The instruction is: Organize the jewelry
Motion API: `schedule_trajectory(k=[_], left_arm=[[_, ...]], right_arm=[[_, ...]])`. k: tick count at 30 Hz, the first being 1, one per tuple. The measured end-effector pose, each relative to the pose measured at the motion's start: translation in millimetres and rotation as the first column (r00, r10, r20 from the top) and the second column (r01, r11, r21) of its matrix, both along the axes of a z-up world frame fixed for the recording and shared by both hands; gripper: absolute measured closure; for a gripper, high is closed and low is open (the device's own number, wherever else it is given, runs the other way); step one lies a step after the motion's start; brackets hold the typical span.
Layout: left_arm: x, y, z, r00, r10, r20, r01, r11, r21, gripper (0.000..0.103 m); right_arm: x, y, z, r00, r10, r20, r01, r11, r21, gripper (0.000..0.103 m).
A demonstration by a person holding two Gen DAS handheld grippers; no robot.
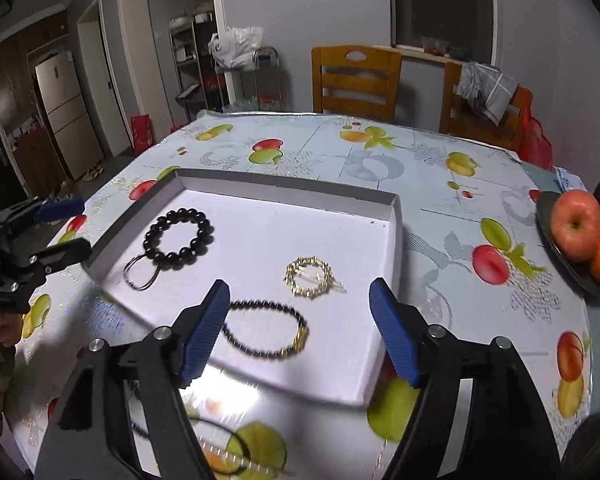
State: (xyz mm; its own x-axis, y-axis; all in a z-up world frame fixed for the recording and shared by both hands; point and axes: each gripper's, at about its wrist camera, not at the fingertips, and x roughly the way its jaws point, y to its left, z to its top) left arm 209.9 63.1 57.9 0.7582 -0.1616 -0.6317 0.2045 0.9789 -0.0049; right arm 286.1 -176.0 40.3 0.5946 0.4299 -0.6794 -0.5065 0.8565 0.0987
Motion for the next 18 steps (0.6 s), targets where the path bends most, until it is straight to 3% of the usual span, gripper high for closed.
schedule_trajectory(k=[11,18], left_arm=[[-59.9,-15.3,-9.3,0.999,-0.037,0.011,0.037,0.999,-0.013,0.018],[-79.2,-18.4,-22.8,0.999,-0.036,-0.012,0.036,0.999,-0.035,0.018]], right_arm=[[-55.8,-22.6,-3.4,0.999,0.006,0.038,-0.008,0.999,0.040,0.019],[-75.2,-34.6,-14.7,1.000,-0.002,0.027,0.001,0.999,0.044,0.018]])
